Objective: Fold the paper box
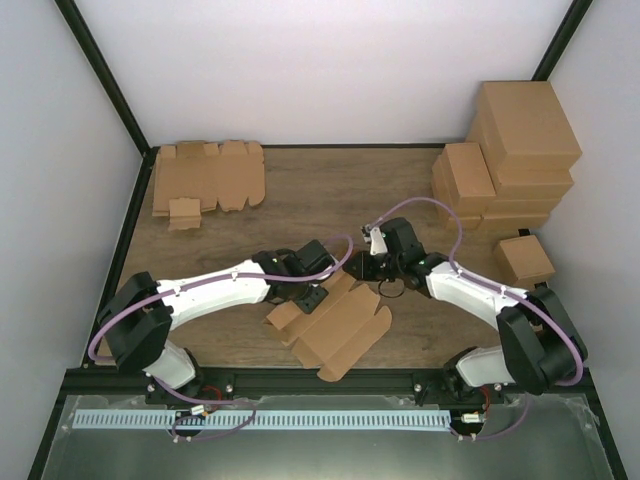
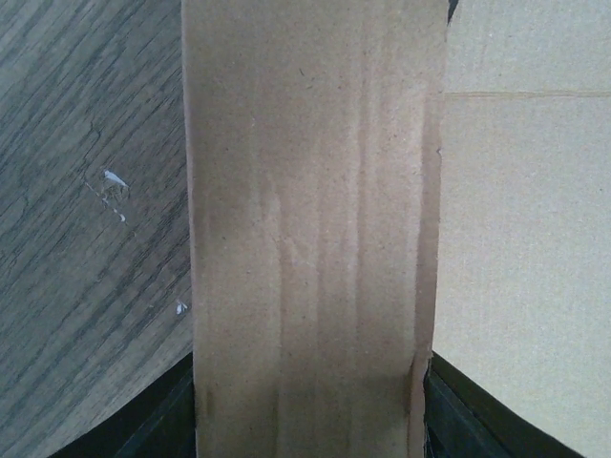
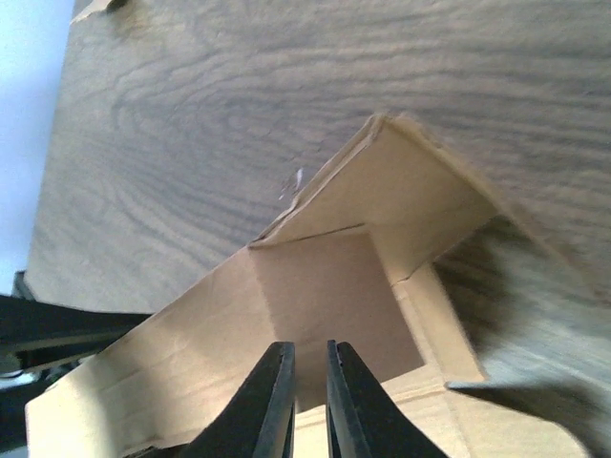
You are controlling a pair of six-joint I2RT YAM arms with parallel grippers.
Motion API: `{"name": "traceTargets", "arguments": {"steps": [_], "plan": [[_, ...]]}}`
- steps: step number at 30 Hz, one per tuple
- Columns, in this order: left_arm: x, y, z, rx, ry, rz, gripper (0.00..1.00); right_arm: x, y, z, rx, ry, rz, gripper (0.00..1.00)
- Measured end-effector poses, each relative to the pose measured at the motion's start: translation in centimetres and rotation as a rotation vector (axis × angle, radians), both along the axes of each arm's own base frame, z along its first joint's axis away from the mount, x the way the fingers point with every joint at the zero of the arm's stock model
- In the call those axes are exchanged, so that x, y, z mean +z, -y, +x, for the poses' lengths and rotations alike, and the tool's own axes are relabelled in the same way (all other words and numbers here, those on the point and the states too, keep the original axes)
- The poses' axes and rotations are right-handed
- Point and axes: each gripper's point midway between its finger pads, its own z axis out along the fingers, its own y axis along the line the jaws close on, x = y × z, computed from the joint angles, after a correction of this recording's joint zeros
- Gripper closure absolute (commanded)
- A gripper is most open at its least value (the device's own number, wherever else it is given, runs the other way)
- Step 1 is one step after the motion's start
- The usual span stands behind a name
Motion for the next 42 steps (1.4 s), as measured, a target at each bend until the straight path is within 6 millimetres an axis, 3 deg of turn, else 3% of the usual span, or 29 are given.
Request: {"name": "traceTargets", "arguments": {"steps": [3,7,20,24,31,39,42], "plan": [[0.0,0.0,0.0,-0.001,0.001,0.003,0.47,-0.2,-0.7,-0.7,0.03,-0.038,0.046,0.9],[-0.1,0.0,-0.1,-0.003,-0.001,0.006,0.47,-0.5,-1.1,-1.6,0.032,-0.083,0.109,0.99],[-0.1,0.1,-0.3,0.006,-0.006,0.001,0.47,-0.9,-0.6,-1.2,-0.027,-0.104,0.11,0.99],[-0.3,0.0,-0.5,0.005,-0.013,0.002,0.59,-1.3,-0.8,-1.7,-0.004,-0.124,0.125,0.99],[-0.3,0.0,-0.5,0.006,-0.012,0.003,0.57,-1.2,-0.9,-2.2,0.015,-0.142,0.138,0.99],[-0.3,0.0,-0.4,0.007,-0.01,0.0,0.54,-2.1,0.8,-1.4,-0.056,-0.115,0.038,0.99],[-0.3,0.0,-0.4,0.008,-0.01,0.001,0.53,-2.1,1.9,-0.3,-0.101,-0.07,-0.031,0.9]]}}
